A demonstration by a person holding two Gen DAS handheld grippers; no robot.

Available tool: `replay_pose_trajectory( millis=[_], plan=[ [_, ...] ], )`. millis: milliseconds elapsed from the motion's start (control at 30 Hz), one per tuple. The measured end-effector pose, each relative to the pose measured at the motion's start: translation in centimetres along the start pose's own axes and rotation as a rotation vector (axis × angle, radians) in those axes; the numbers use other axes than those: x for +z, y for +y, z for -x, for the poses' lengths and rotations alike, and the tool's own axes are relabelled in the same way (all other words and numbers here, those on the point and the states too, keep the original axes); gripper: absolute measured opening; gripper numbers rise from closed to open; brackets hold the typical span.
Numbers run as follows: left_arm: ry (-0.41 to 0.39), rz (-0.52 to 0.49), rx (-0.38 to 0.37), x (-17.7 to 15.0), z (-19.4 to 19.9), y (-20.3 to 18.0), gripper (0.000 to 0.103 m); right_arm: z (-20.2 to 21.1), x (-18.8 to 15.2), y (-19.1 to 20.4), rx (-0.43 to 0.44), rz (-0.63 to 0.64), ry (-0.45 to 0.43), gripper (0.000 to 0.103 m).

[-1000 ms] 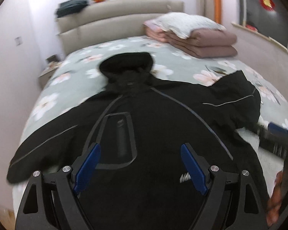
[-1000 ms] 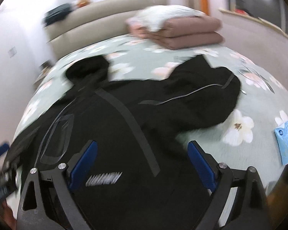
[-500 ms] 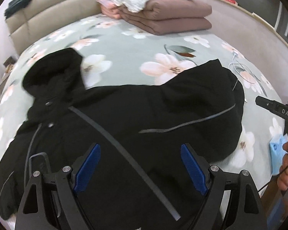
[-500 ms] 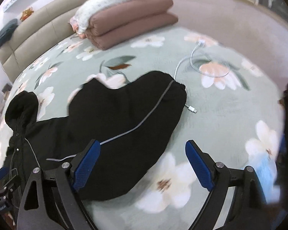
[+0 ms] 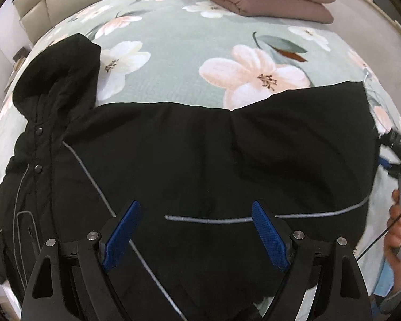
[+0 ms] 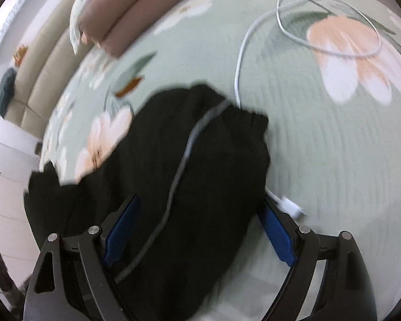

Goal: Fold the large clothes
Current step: 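Move the right tool down to the black jacket's sleeve cuff while the left tool approaches the body, then close the right tool on the sleeve cuff and lift it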

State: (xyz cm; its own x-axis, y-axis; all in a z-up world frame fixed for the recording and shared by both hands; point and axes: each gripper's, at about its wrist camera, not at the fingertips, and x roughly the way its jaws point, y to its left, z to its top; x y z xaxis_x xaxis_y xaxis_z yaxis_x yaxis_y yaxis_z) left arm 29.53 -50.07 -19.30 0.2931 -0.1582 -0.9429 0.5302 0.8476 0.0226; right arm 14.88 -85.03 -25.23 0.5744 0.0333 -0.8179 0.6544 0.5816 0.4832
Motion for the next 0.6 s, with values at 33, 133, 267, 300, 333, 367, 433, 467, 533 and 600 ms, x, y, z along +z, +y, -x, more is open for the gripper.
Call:
replay_pose_trajectory(
  millis=[33, 133, 267, 300, 333, 367, 433, 467, 533, 600],
  plan=[
    [0.007, -0.007, -0.005, 0.2, -0.6, -0.2, 0.086, -0.3, 0.5, 0.0, 0.004, 0.006, -0.003, 0.089],
    [0.015, -0.005, -0.037, 0.5, -1.6, -0.6, 0.086, -1.5, 2.0, 1.1, 0.005, 0.053, -0.008, 0.048],
    [0.014, 0.015, -0.094, 0.7, -2.5, -0.9, 0.086, -1.6, 2.5, 2.1, 0.009, 0.087, 0.014, 0.017],
    [0.010, 0.014, -0.106, 0.8, -2.5, -1.2, 0.086, -0.7, 2.2, 2.4, -0.007, 0.101, 0.006, 0.016],
    [0.007, 0.011, -0.108, 0.9, -2.5, -1.3, 0.086, 0.7, 1.7, 2.8, -0.050, 0.128, -0.019, 0.015],
    [0.003, -0.001, -0.111, 1.0, -2.4, -1.7, 0.086, 2.3, 1.2, 2.9, -0.099, 0.150, -0.051, 0.015],
    [0.000, -0.017, -0.124, 1.0, -2.4, -2.6, 0.086, 5.5, 0.3, 2.5, -0.204, 0.159, -0.112, 0.015],
    [0.002, -0.024, -0.131, 1.0, -2.6, -3.0, 0.086, 7.3, -0.3, 1.8, -0.267, 0.142, -0.141, 0.015],
    [0.013, -0.038, -0.131, 0.9, -3.3, -3.9, 0.086, 9.4, -1.5, 0.0, -0.324, 0.105, -0.159, 0.015],
    [0.042, -0.054, -0.093, 0.8, -5.0, -4.7, 0.086, 8.9, -2.4, -1.6, -0.308, 0.060, -0.116, 0.015]
  ],
)
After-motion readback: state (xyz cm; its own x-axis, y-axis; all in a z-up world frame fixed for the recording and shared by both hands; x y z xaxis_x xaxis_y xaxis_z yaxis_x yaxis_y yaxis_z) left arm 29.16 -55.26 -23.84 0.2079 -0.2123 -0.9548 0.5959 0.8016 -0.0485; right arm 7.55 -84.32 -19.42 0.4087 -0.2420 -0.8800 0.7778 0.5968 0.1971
